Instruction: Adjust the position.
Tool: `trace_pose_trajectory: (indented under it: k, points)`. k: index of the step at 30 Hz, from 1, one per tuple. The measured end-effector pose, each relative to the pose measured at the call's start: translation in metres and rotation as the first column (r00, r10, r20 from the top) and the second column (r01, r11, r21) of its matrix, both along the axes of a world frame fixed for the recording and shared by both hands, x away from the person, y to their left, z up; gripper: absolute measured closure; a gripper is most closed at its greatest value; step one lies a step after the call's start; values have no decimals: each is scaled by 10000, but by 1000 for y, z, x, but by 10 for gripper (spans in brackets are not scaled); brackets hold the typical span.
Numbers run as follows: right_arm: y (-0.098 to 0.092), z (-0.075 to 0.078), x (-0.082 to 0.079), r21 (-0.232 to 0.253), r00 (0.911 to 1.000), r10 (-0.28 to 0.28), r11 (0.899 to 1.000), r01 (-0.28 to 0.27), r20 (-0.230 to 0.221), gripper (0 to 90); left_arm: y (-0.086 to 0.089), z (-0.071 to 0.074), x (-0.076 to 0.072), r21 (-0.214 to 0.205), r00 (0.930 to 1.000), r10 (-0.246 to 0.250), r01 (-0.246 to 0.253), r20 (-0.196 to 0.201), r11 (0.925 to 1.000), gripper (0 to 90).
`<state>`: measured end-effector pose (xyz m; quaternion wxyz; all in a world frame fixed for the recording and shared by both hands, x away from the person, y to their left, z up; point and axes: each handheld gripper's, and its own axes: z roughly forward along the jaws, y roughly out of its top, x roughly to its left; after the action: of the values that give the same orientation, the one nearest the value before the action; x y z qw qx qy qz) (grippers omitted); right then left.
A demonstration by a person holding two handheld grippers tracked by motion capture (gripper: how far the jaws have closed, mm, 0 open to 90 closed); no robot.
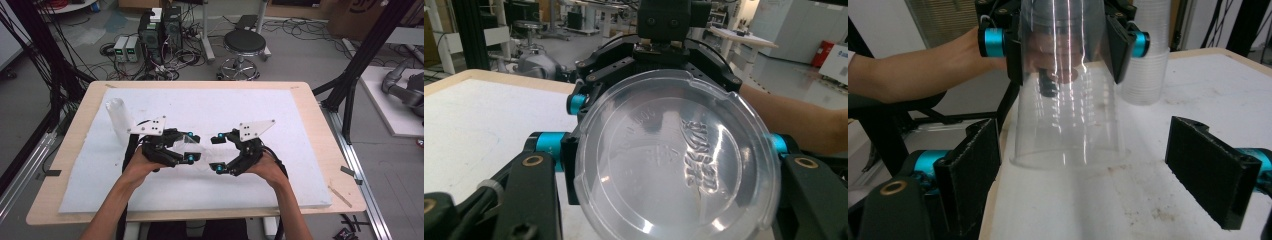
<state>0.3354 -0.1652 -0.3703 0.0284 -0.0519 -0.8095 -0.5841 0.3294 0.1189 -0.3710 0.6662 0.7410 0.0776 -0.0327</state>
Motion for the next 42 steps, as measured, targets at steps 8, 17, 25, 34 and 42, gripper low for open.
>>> trace_pose_trajectory:
  k: [8, 17, 25, 34, 42]
  points:
    - [18, -3, -2, -67, 9994, 298, 9995, -297, 177, 145, -5, 0, -2, -127, 10000, -62, 62, 1, 9999, 411]
    - [28, -6, -5, -106, 9982, 575, 9983, -573, 184, 146, -6, 0, -3, -139, 9999, -127, 127, 11, 9998, 411]
    - [31, -8, -4, -185, 9969, 763, 9969, -759, 214, 181, -8, -1, -3, -120, 9998, -200, 200, 25, 9997, 411]
    - [31, -10, -4, -340, 9961, 840, 9960, -830, 284, 296, -7, -1, -3, -51, 9998, -195, 196, 82, 9998, 413]
    - [31, -10, -3, -375, 9958, 822, 9960, -807, 405, 338, -7, -3, -3, -5, 9998, -194, 194, 36, 9998, 402]
